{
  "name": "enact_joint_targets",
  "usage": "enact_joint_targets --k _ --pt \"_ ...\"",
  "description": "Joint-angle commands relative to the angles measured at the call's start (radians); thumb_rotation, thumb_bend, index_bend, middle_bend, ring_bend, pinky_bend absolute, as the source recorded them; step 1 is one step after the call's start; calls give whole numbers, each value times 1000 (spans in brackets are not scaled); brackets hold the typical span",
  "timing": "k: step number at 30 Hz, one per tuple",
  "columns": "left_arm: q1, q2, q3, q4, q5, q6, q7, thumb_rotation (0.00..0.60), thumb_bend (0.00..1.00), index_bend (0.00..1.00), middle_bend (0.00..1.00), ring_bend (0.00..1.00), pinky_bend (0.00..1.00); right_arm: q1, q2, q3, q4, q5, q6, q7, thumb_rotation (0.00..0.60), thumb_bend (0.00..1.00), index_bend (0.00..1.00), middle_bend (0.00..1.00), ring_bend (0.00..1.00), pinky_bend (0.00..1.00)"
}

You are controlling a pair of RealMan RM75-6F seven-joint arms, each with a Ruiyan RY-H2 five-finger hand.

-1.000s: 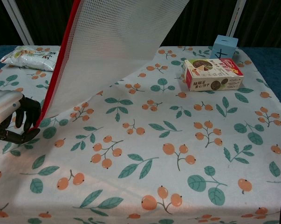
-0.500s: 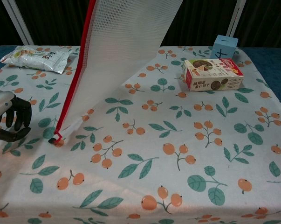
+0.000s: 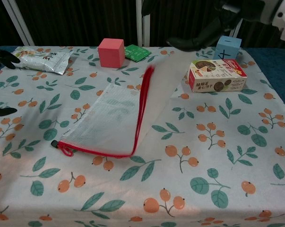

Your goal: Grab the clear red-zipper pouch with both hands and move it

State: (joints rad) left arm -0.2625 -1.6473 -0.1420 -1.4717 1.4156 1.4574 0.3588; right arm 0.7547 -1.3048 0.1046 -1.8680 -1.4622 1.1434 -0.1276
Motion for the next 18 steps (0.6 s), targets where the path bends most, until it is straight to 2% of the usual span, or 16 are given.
enact_joint_targets --k 1,3,6,11,15,18 --pt "11 22 -5 -23 5 17 -14 600 31 186 216 193 267 -36 56 -67 -5 11 -47 -57 600 54 8 77 1 0" --pt "17 41 -6 -41 -3 17 -21 600 13 182 204 182 250 -47 89 -102 -13 43 -90 -103 600 2 0 15 0 0" --pt "23 75 -9 -63 -16 13 -27 600 2 181 194 173 239 -69 123 -127 -26 80 -108 -137 600 0 0 0 0 0" --pt "44 163 -22 -99 -54 11 -37 600 2 182 196 173 238 -146 154 -118 6 68 -5 -64 600 0 0 7 0 0" --pt "70 257 -13 -120 -71 1 -82 600 7 203 214 178 240 -228 155 -115 82 14 131 -2 600 61 7 162 20 34" --pt "97 318 10 -108 -63 9 -110 600 13 226 220 180 238 -291 165 -125 139 -14 211 59 600 92 110 260 104 131"
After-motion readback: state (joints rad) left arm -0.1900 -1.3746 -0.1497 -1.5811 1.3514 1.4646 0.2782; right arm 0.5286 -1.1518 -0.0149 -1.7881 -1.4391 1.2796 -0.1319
